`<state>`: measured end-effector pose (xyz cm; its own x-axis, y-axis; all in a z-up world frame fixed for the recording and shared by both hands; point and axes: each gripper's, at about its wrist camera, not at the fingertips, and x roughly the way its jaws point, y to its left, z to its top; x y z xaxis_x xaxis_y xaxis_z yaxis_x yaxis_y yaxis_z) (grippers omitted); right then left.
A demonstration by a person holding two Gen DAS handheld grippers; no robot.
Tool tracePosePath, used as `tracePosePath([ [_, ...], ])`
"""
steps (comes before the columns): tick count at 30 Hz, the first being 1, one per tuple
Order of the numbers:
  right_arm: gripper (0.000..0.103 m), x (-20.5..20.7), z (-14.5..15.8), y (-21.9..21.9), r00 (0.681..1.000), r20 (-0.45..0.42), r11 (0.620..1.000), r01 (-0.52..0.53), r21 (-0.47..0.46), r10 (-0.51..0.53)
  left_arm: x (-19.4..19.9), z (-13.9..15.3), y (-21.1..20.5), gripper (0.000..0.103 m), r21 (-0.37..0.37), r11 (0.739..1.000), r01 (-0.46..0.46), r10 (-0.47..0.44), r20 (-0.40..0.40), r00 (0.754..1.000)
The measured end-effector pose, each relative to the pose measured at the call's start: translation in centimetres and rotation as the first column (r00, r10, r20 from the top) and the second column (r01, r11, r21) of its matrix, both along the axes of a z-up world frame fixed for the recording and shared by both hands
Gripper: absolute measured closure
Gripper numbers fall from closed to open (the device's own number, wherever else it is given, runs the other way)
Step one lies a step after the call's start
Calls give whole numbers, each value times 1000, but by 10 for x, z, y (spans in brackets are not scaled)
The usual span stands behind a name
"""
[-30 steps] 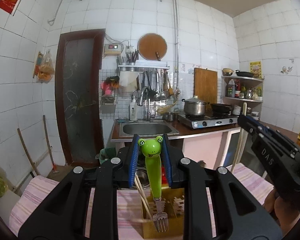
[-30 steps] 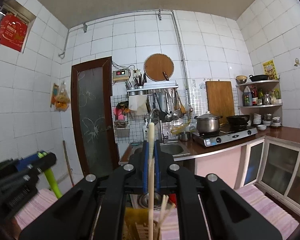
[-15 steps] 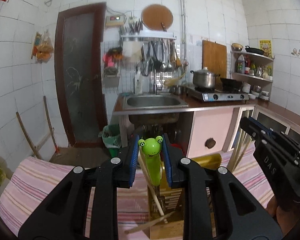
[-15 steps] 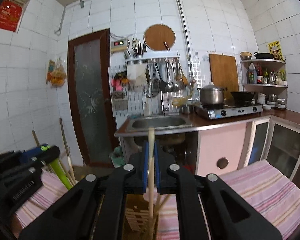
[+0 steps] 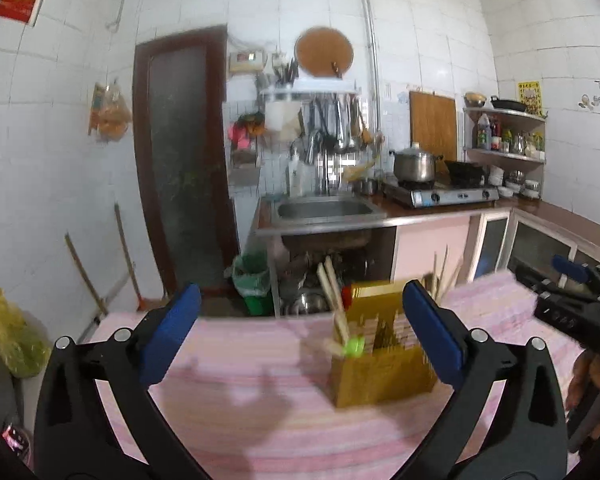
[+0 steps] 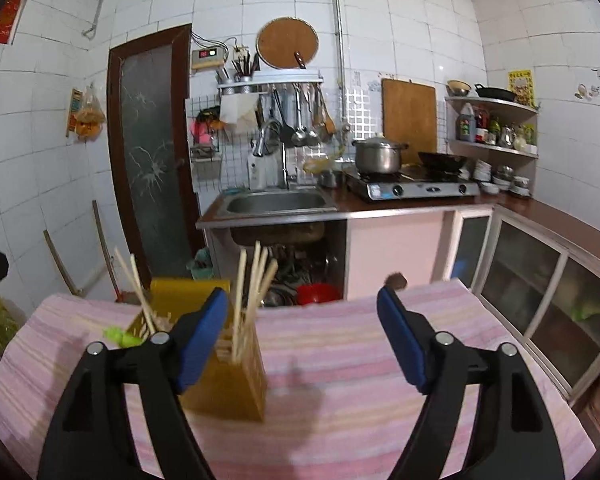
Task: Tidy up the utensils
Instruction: 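Move both open tools back toward the spoons on the cloth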
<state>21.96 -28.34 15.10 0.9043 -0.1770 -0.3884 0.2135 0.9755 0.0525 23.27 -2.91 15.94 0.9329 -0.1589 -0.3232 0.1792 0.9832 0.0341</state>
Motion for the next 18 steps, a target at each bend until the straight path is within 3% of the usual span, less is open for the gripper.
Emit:
tracePosePath([
  [11,22,-61,-42,40,997,-80,1000,-6,-30,3,-37,-79,56,5,21,999,-49,52,-185,981],
  [18,22,-75,-84,62,987,-161,1000,-17,-21,13,-48,-116,79,5,49,993,-108,116,-220,969],
])
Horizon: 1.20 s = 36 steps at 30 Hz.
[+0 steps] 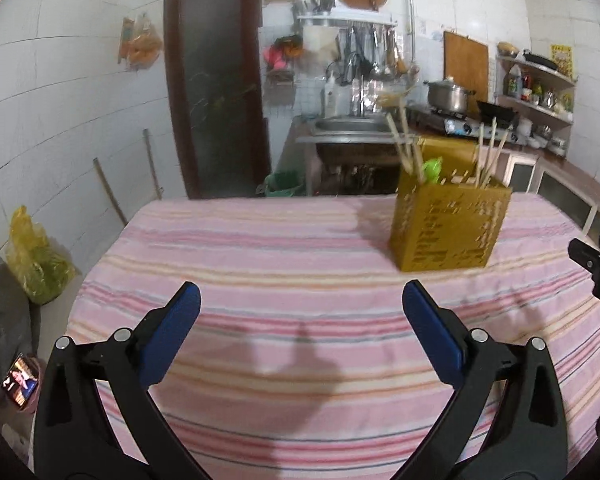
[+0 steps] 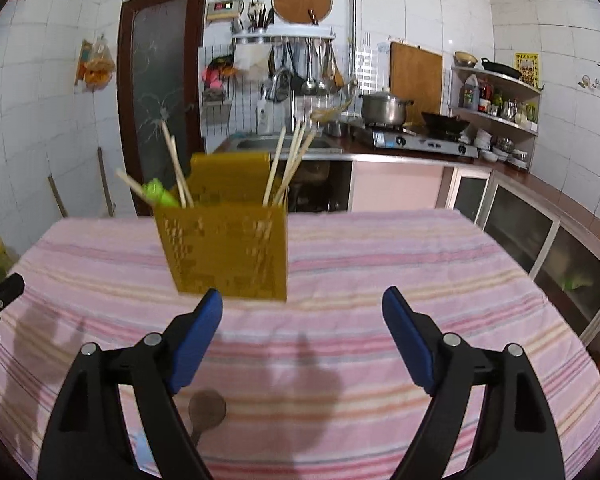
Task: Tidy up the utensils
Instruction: 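Move both open tools back toward the spoons on the cloth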
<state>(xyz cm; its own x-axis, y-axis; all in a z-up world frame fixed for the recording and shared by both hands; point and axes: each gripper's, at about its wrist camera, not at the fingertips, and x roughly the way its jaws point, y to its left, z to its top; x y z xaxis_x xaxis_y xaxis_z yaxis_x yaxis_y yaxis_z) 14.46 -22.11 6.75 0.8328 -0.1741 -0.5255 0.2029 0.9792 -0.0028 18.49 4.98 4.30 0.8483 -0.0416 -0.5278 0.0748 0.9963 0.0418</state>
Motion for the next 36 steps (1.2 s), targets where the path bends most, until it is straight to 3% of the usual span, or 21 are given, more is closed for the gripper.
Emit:
tracePosePath([
  [9,22,-8,-37,13,997,-73,1000,23,20,-22,3,-38,9,5,-7,1000,-20,20,-92,996],
  [18,22,-3,-43,22,993,-113,999,40,4,-39,-2,-48,4,5,36,999,-7,10,-92,996],
  [22,22,2,-51,32,989,-143,999,36,-14,-38,1,-55,4,5,-13,1000,9,-11,-146,989],
  [25,22,5,-57,37,985,-168,999,30,-22,-34,3,-60,3,5,2,1000,6,-6,-151,988],
  [36,23,31,-87,76,942,-335,997,-14,-79,-13,2,-63,4,5,24,1000,-7,11,-143,990],
])
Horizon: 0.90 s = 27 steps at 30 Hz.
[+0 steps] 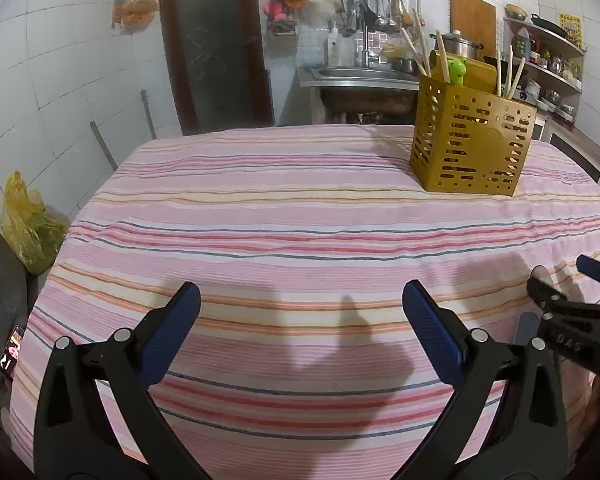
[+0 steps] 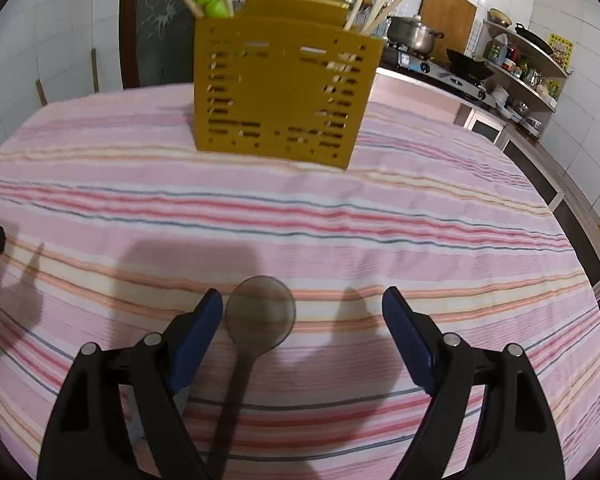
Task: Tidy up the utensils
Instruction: 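Move both open tools back toward the spoons on the cloth, then close the right tool on the dark spoon while the left tool closes on the light blue spoon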
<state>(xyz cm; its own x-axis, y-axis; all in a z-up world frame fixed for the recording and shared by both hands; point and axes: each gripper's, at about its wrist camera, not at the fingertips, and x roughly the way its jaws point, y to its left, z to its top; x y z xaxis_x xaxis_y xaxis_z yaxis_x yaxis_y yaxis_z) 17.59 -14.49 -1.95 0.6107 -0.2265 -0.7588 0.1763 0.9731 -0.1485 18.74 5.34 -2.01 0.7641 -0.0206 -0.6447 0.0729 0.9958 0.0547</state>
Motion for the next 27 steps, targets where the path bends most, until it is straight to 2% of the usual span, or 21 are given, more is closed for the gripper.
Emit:
tracePosePath([
  [2,25,1,-2,3,1000,-11,1000,3,3,-2,1,-1,1,5,-6,1000,0,0,-7,1000],
  [4,40,2,-4,3,1000,-28,1000,2,19,-1,0,0,1,5,-8,1000,-1,1,-3,1000],
  [8,47,2,-4,1,999,-36,998,6,56,-4,1,-2,-1,5,-5,1000,-3,3,-9,1000],
  [14,67,5,-3,4,999,-44,995,-25,99,29,1,1,-8,5,-8,1000,-13,13,-20,1000],
  [21,67,-2,3,-12,998,-21,988,-59,144,63,-1,9,-16,5,-17,1000,-8,8,-34,999],
  [27,67,-13,6,-53,998,-10,984,-61,165,64,-8,8,-40,5,10,999,36,-36,-42,998],
])
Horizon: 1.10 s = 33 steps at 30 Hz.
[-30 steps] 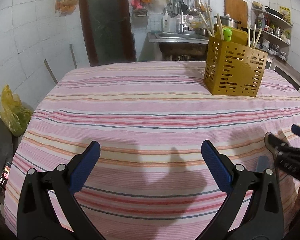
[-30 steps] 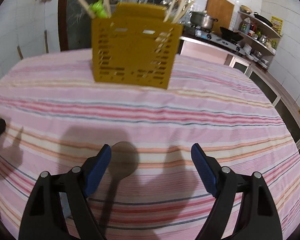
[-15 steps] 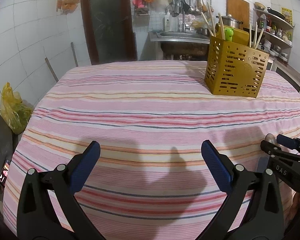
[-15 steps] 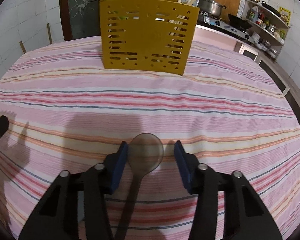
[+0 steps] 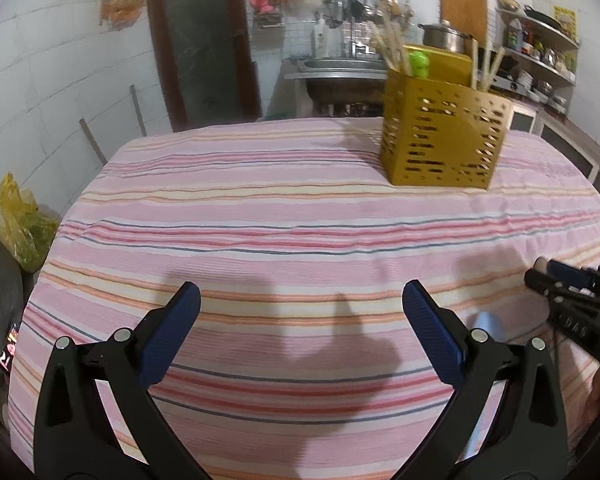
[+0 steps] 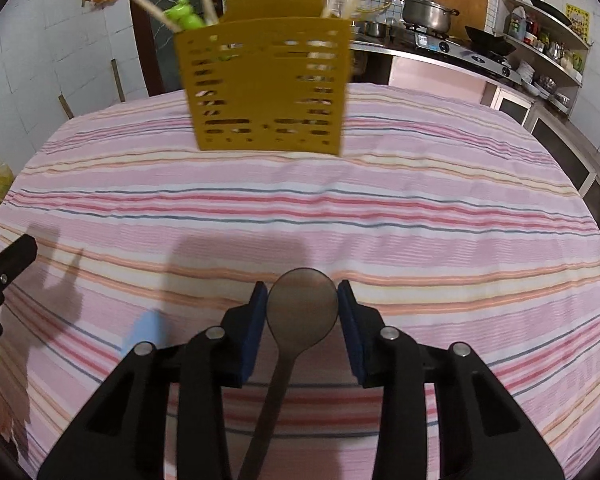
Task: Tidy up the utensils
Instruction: 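Close the right tool on the dark spoon while the left tool closes on the light blue spoon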
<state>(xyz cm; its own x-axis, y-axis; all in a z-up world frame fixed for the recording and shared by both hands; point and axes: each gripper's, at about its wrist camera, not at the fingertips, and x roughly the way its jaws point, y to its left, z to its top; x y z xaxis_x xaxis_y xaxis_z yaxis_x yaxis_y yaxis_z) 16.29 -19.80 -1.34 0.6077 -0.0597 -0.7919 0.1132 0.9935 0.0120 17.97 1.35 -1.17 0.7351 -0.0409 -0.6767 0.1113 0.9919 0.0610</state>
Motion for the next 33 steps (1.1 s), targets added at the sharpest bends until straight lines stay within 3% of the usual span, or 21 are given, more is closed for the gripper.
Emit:
tracePosePath([
  [11,67,-18,1,-66,999,22,999,-41,12,41,-10,-3,-54,5,1,993,118,-118,-51,992],
  [15,67,-19,-4,-86,1000,24,998,-19,56,17,-15,-7,-71,5,-2,987,159,-159,-71,985],
  [25,66,-19,-19,-97,999,19,994,-29,102,28,-9,-32,-92,6,-41,976,216,-220,-177,959],
  [29,66,-20,-20,-96,999,20,995,-29,96,27,-2,-44,-98,21,-65,971,231,-240,-236,942],
  [33,66,-20,-19,-96,1000,18,995,-26,96,24,-1,-46,-101,25,-54,970,239,-245,-235,941],
])
